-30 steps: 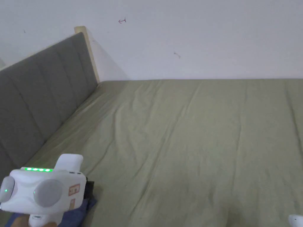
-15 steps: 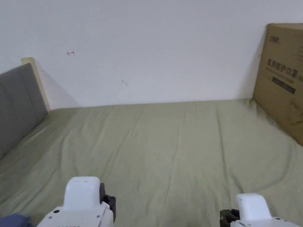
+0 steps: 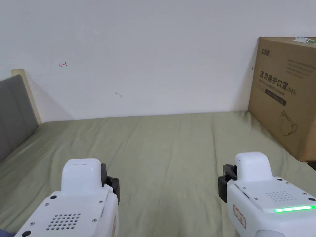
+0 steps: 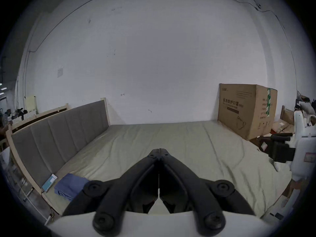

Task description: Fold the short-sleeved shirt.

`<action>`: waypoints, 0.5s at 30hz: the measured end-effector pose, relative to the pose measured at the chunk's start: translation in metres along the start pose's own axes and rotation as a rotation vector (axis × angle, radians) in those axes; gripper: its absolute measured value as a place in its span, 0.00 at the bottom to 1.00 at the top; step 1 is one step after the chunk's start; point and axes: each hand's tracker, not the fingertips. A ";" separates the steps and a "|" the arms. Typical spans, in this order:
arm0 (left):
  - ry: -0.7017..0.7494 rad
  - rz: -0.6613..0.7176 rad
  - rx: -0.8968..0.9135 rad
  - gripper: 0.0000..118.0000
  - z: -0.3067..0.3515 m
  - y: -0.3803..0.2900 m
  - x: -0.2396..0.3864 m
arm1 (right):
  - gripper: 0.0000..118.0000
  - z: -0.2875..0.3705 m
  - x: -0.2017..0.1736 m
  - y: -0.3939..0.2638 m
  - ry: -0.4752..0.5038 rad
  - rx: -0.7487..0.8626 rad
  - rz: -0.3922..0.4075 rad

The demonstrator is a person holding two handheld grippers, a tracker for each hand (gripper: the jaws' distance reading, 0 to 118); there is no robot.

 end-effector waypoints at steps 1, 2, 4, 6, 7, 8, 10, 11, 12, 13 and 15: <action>-0.001 0.012 0.010 0.00 0.000 0.001 0.000 | 0.00 0.001 -0.001 0.002 0.000 0.004 0.001; -0.002 0.012 0.013 0.00 0.001 0.002 0.001 | 0.00 0.002 -0.001 0.003 -0.001 0.012 -0.003; 0.004 0.015 0.026 0.00 0.003 0.003 0.001 | 0.00 0.005 -0.002 0.005 0.001 0.023 -0.011; 0.010 0.003 0.031 0.00 0.002 0.003 0.001 | 0.00 0.007 -0.004 0.003 -0.013 0.043 -0.012; 0.019 -0.003 0.030 0.00 0.002 0.003 0.001 | 0.00 0.007 -0.006 0.003 -0.025 0.052 -0.008; 0.019 -0.004 0.031 0.00 0.002 0.003 0.000 | 0.00 0.008 -0.008 0.003 -0.031 0.057 -0.007; 0.018 0.002 0.029 0.00 0.000 0.004 -0.002 | 0.00 0.009 -0.009 0.005 -0.035 0.068 -0.015; 0.016 0.004 0.029 0.00 0.000 0.004 -0.003 | 0.01 0.009 -0.010 0.006 -0.035 0.072 -0.019; 0.018 0.005 0.029 0.00 -0.001 0.004 -0.004 | 0.01 0.009 -0.011 0.007 -0.036 0.071 -0.021; 0.023 0.003 0.031 0.00 -0.001 0.004 -0.004 | 0.01 0.008 -0.012 0.008 -0.044 0.068 -0.020; 0.025 -0.001 0.031 0.00 -0.002 0.004 -0.005 | 0.01 0.009 -0.013 0.008 -0.044 0.079 -0.020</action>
